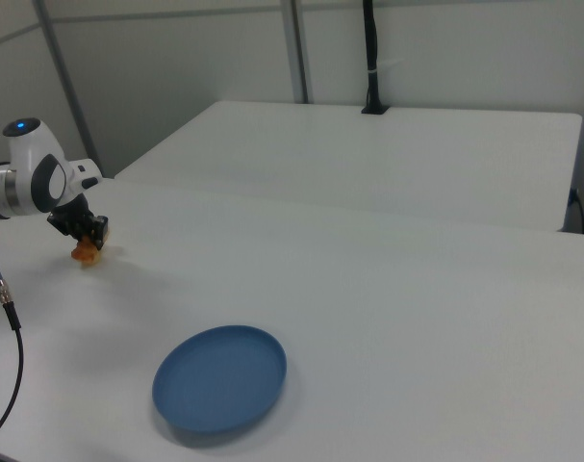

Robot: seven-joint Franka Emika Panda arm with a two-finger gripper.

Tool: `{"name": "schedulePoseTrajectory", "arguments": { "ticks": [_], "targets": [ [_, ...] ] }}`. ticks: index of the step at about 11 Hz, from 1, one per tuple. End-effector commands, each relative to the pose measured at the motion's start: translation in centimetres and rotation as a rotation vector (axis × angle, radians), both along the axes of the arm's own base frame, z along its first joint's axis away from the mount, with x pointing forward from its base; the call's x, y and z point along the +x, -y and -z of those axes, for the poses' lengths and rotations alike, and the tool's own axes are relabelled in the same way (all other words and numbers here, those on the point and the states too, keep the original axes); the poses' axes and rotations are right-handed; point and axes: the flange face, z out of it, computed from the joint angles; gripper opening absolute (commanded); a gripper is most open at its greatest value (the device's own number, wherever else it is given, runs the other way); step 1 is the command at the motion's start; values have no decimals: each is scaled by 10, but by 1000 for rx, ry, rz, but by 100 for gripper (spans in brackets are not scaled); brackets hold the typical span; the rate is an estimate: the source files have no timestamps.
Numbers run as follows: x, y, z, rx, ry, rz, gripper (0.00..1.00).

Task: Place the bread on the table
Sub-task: 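Carry the bread roll away from the plate across the table, then lower the bread roll onto the table and open the gripper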

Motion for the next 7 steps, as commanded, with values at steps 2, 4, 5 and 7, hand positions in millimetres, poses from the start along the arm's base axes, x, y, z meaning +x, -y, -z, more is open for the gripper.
{"name": "schedulePoseTrajectory", "arguments": {
  "ticks": [2, 4, 5, 7],
  "targets": [
    [7, -16, 4, 41, 77, -1, 43],
    [7, -15, 7, 41, 76, -4, 62],
    [6, -14, 10, 36, 70, -3, 76],
    [7, -14, 9, 46, 85, -5, 100]
  ]
}}
